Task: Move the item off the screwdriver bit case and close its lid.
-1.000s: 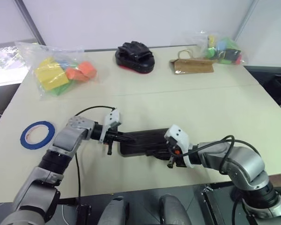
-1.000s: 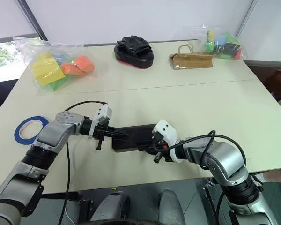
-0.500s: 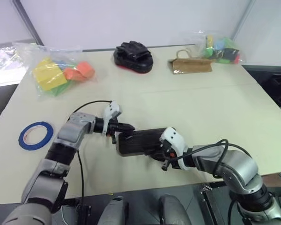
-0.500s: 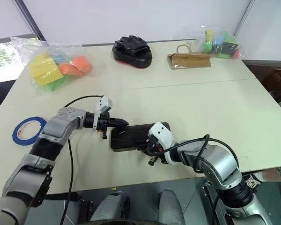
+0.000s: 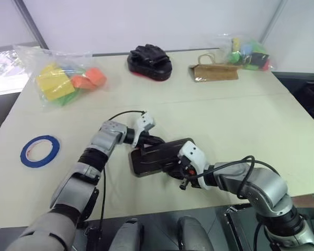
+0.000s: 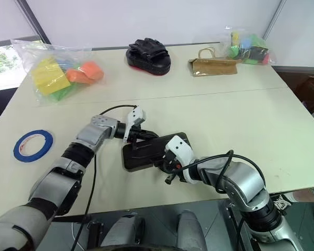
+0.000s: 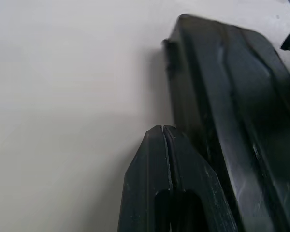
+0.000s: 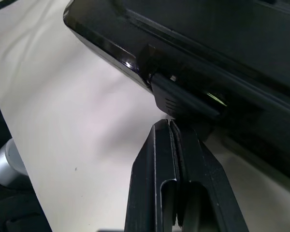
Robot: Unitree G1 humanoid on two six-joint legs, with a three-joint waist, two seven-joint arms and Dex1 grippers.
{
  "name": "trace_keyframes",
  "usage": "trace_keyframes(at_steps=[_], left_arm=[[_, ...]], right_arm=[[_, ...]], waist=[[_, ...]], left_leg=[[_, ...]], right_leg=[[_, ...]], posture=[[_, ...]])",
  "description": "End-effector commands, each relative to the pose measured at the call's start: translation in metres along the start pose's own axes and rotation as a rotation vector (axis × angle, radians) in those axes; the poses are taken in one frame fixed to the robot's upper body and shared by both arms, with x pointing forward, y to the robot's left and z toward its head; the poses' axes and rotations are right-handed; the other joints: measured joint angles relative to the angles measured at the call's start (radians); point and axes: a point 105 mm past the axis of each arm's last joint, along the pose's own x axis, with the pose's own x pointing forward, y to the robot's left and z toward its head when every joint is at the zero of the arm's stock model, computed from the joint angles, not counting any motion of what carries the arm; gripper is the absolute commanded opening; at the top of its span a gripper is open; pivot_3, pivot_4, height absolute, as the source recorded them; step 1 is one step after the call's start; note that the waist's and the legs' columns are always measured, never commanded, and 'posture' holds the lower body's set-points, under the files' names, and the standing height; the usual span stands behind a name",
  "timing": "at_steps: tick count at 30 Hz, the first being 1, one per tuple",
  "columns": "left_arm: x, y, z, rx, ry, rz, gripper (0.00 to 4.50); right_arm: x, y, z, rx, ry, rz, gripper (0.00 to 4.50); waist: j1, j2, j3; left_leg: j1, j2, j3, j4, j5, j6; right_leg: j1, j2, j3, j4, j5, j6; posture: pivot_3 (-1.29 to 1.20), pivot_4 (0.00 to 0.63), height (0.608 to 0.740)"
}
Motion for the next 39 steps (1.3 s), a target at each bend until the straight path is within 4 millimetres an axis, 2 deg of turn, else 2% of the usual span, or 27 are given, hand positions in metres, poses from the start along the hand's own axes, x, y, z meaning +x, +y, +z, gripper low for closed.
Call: trace_keyframes(at_steps=[1,10,26,28,33,36,39], left_arm=[[0.009,-0.011,-0.004,0.064,0.052,-0.082,0.0],[0.01,-0.017,-0.014,0.09,0.087,-0.117,0.0],[0.017,-0.036,-0.021,0.073,0.08,-0.179,0.0],[0.016,-0.033,-0.021,0.08,0.079,-0.155,0.0],[0.004,-0.007,-0.018,0.097,0.068,-0.017,0.0],[-0.012,0.018,-0.008,0.079,0.008,0.135,0.0],[-0.029,0.028,0.003,0.013,-0.068,0.196,0.0]], right_arm=[[-0.003,0.004,0.014,-0.056,-0.044,-0.008,0.04],[0.003,-0.015,0.019,-0.12,-0.056,-0.132,0.04],[0.012,-0.029,0.038,-0.193,-0.073,-0.168,0.04],[0.011,-0.025,0.038,-0.193,-0.066,-0.144,0.04],[0.001,-0.017,0.032,-0.203,-0.041,-0.094,0.04],[-0.011,-0.017,0.026,-0.2,-0.021,-0.087,0.04],[-0.024,-0.013,0.024,-0.207,-0.015,-0.073,0.04]], waist=[[0.0,0.0,0.0],[-0.004,0.0,0.0],[-0.009,0.0,-0.001],[-0.008,0.0,-0.001],[0.0,0.0,-0.001],[0.007,0.0,0.0],[0.002,-0.001,0.0]], left_leg=[[0.0,0.0,0.0,0.0,0.0,0.0],[0.0,0.0,0.0,0.0,-0.001,0.001],[0.003,0.001,-0.001,0.0,-0.001,0.002],[0.003,0.001,-0.001,0.0,-0.001,0.002],[0.003,0.001,0.0,0.0,-0.001,0.002],[0.002,0.0,-0.001,0.002,-0.001,0.002],[0.001,-0.001,-0.001,0.002,-0.001,0.002]], right_leg=[[0.0,0.0,0.0,0.0,0.0,0.0],[0.0,0.0,0.0,0.0,0.0,0.0],[0.002,0.001,0.0,0.001,0.0,0.0],[0.002,0.001,0.0,0.001,0.0,0.0],[0.002,0.001,0.0,0.0,0.0,0.0],[0.003,0.0,0.0,0.0,0.0,0.0],[0.002,0.0,0.0,0.0,0.0,0.0]], posture=[[0.0,0.15,0.74],[0.0,0.15,0.74],[0.0,0.15,0.74],[0.0,0.15,0.74],[0.0,0.15,0.74],[0.0,0.15,0.74],[0.0,0.15,0.74]])
